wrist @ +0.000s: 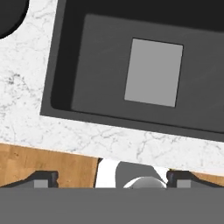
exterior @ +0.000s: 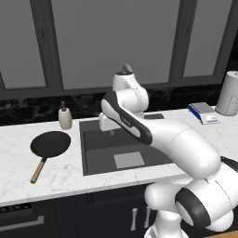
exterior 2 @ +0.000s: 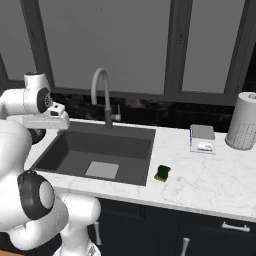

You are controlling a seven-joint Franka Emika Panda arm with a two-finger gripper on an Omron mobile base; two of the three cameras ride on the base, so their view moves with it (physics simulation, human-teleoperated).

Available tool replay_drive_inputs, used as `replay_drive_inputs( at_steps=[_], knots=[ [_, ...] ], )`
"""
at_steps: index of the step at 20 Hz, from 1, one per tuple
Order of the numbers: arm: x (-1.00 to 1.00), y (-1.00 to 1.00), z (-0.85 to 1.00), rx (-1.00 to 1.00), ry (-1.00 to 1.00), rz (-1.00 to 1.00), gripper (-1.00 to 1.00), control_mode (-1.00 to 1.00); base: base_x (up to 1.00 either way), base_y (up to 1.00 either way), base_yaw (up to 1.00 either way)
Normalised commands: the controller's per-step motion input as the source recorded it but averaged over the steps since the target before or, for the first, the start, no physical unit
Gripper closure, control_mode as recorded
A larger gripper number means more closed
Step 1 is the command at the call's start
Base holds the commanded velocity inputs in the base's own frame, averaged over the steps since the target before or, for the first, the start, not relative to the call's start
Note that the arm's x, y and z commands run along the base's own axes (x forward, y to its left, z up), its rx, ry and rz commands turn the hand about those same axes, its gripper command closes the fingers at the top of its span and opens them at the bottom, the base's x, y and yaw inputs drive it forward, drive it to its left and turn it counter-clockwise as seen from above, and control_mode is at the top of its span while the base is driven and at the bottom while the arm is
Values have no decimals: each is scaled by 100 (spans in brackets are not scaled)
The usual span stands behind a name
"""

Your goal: Pick the pan and sponge and place them into the sink. Then turn on the water.

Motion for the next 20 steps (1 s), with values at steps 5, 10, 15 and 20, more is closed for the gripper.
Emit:
replay_drive_inputs(
  at_steps=[5,10,15,20],
  knots=[
    [0,86,-25,-2,9,1,-100,-100,0,0,0],
    [0,68,-24,0,1,0,-100,-100,0,0,0],
    [12,94,-24,-1,0,-8,-100,-100,0,0,0],
    [36,86,-7,-1,0,-17,-100,-100,0,0,0]
  ],
)
